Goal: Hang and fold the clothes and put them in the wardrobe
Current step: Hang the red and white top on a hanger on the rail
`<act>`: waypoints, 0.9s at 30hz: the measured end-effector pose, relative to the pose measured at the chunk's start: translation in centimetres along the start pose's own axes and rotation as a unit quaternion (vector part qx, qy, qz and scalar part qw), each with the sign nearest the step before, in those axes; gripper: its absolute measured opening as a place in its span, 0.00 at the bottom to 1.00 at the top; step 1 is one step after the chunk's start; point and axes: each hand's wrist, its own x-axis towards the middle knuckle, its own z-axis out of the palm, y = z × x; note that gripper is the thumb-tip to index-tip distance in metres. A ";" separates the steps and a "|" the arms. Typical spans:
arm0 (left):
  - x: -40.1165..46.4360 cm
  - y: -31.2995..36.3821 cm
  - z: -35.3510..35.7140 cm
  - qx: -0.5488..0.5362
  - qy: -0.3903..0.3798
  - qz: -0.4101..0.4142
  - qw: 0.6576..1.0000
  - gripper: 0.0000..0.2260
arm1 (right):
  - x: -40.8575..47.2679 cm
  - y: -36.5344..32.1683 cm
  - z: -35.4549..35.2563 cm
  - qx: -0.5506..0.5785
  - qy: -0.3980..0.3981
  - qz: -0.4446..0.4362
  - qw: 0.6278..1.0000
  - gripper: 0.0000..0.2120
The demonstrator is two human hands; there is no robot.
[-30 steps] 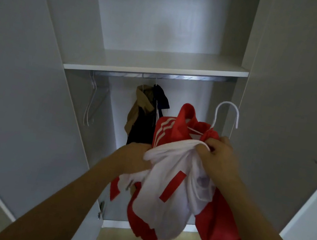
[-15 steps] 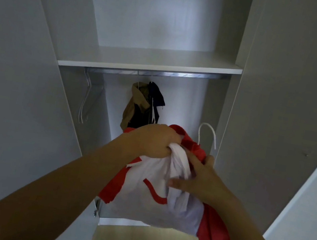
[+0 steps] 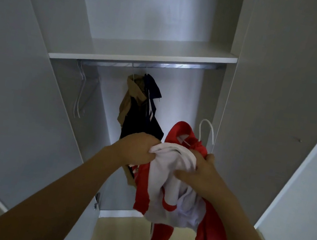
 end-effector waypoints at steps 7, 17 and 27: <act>0.8 2.5 0.0 0.116 -0.110 0.053 0.986 0.05 | -0.1 1.1 1.4 -0.044 0.050 -0.031 0.997 0.26; -1.0 1.9 5.5 -0.264 0.320 -0.136 0.900 0.32 | -0.5 0.7 1.4 0.167 0.068 0.026 0.983 0.10; -0.9 2.0 8.2 -0.428 0.238 -0.208 0.847 0.05 | -1.8 0.7 1.8 0.223 0.087 0.070 0.968 0.15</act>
